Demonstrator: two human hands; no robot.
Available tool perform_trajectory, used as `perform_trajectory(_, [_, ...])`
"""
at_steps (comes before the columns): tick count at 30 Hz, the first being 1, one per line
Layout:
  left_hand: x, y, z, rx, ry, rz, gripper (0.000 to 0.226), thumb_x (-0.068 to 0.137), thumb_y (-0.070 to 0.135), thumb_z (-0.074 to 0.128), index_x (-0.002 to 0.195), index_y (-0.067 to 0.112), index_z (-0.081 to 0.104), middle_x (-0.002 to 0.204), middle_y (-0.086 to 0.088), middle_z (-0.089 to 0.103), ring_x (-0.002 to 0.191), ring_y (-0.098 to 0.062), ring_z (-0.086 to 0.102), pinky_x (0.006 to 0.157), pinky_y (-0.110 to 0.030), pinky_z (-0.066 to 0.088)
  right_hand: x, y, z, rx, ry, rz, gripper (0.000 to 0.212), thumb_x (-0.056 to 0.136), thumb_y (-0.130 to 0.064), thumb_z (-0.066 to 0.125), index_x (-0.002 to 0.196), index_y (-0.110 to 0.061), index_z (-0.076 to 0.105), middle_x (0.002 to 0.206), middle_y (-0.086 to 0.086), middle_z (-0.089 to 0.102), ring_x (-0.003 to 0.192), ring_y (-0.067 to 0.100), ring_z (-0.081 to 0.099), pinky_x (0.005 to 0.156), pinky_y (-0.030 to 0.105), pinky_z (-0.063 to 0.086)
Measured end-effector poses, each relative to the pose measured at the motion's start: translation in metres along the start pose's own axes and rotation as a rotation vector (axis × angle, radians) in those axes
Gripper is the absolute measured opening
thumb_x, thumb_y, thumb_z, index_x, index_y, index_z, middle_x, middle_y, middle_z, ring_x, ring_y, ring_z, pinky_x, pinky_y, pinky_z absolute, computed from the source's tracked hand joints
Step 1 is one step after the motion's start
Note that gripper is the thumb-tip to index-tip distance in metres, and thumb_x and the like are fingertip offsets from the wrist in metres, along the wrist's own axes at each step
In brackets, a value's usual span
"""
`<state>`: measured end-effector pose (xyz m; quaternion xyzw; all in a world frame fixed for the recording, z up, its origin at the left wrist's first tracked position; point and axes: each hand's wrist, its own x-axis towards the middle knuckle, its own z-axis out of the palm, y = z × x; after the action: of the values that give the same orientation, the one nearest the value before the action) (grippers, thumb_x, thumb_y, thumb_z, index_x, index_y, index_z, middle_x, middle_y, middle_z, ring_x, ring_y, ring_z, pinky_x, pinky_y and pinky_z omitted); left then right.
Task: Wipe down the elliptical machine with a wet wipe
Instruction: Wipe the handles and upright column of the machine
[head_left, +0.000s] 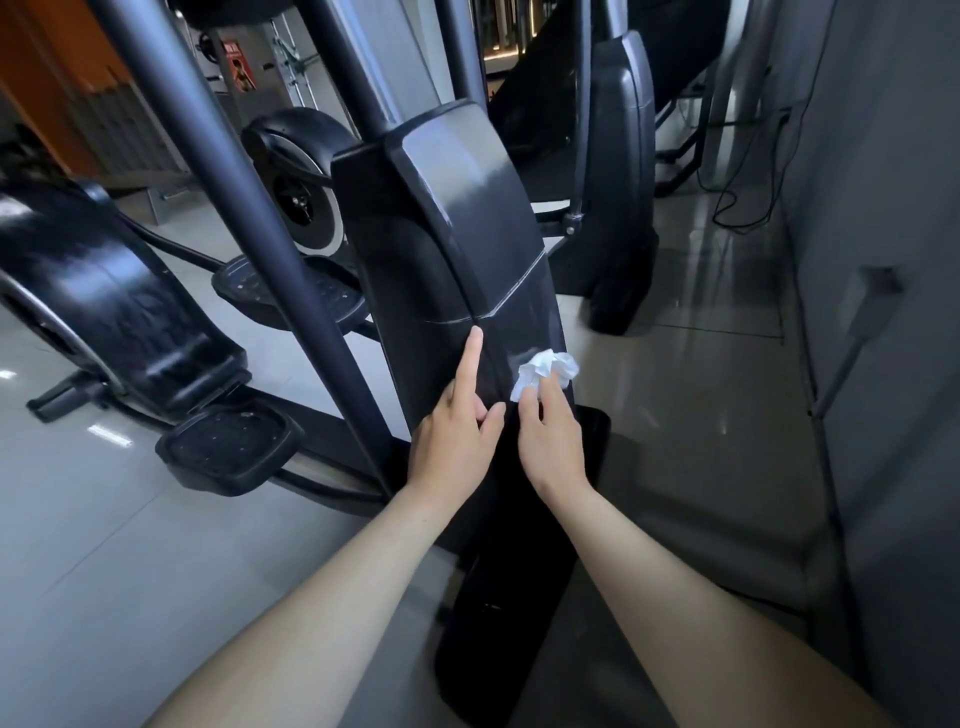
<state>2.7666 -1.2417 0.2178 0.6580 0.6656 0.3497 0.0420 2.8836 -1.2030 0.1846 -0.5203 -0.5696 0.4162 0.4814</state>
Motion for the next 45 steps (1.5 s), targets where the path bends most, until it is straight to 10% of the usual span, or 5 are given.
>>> perform_trajectory(8, [0.002, 0.002, 0.002, 0.051, 0.014, 0.008, 0.097, 0.098, 0.030, 0.061, 0.149, 0.063, -0.015, 0.083, 0.010, 0.052, 0.074, -0.015, 0.059, 0.074, -0.047, 0.056, 0.015, -0.027, 0.005, 0.107, -0.008, -0.133, 0.049, 0.108, -0.041, 0.032, 0.157, -0.040, 0.029, 0.160, -0.022, 0.034, 0.145, -0.002, 0.031, 0.120, 0.026, 0.025])
perform_trajectory(21, [0.004, 0.010, -0.001, 0.193, 0.054, 0.017, 0.094, 0.099, 0.037, 0.059, 0.146, 0.067, -0.016, 0.080, 0.007, 0.053, 0.069, -0.021, 0.061, 0.071, -0.047, 0.057, 0.017, -0.030, -0.007, 0.084, 0.052, -0.081, 0.030, 0.104, -0.030, 0.037, 0.079, -0.019, 0.047, 0.072, -0.005, 0.054, 0.064, 0.007, 0.047, 0.070, 0.033, 0.044])
perform_trajectory(33, [0.007, 0.032, 0.012, 0.213, -0.144, -0.053, 0.077, 0.101, 0.028, 0.044, 0.156, 0.054, -0.004, 0.071, 0.005, 0.056, 0.075, -0.031, 0.062, 0.077, -0.047, 0.054, 0.017, -0.003, -0.012, -0.019, 0.050, 0.083, 0.031, 0.105, -0.024, 0.036, 0.077, -0.021, 0.050, 0.087, 0.000, 0.062, 0.077, 0.016, 0.054, 0.066, 0.031, 0.039])
perform_trajectory(39, [0.017, 0.033, 0.012, 0.282, -0.149, -0.043, 0.072, 0.103, 0.027, 0.040, 0.155, 0.054, -0.002, 0.072, -0.004, 0.065, 0.074, -0.037, 0.062, 0.081, -0.047, 0.053, 0.028, -0.022, -0.022, 0.119, -0.060, 0.000, 0.037, 0.108, -0.035, 0.035, 0.135, -0.033, 0.060, 0.129, -0.021, 0.061, 0.119, -0.005, 0.052, 0.101, 0.016, 0.037])
perform_trajectory(45, [0.021, 0.038, 0.014, 0.292, -0.166, -0.063, 0.072, 0.103, 0.026, 0.039, 0.156, 0.052, -0.003, 0.071, -0.005, 0.061, 0.072, -0.035, 0.056, 0.078, -0.043, 0.048, 0.028, -0.003, -0.027, 0.073, 0.036, 0.116, 0.033, 0.103, -0.023, 0.039, 0.077, -0.014, 0.058, 0.077, 0.000, 0.056, 0.078, 0.021, 0.050, 0.072, 0.034, 0.039])
